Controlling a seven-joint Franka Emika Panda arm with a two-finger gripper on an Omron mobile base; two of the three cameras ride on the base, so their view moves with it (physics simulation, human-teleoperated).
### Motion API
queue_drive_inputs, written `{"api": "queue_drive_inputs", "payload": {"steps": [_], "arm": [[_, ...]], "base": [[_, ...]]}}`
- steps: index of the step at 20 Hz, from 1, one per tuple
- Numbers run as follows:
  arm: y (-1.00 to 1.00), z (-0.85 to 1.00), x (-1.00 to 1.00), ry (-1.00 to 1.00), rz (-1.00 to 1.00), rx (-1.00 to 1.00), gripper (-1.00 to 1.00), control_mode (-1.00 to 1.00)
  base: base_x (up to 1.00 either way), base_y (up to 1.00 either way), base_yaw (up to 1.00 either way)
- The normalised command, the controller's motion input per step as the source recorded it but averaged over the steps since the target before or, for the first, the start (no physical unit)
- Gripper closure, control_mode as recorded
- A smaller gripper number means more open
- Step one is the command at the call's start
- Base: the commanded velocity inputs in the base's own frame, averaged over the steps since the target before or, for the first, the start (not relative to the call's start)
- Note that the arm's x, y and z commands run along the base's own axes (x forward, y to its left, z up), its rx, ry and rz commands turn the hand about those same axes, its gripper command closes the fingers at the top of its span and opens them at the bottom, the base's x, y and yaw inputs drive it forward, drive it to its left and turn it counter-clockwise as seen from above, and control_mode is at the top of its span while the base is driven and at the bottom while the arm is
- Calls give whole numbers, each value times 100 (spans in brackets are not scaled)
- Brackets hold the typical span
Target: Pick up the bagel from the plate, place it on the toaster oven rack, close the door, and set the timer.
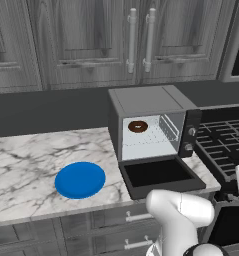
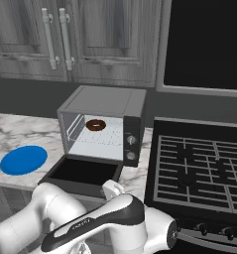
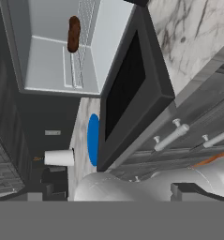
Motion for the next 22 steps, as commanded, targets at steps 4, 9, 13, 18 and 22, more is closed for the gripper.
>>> {"api": "queue_drive_inputs", "payload": {"steps": [4,9,13,18,22], "arm": [[11,-22,16,0,0,0,-100,-100],[1,-20,24,0,0,3,-100,-100],[0,-17,17,0,0,4,-100,-100],[1,-14,8,0,0,4,-100,-100],[1,-10,13,0,0,5,-100,-100]], "base": [[0,0,0],[0,0,0],[0,0,0],[0,0,0],[0,0,0]]}}
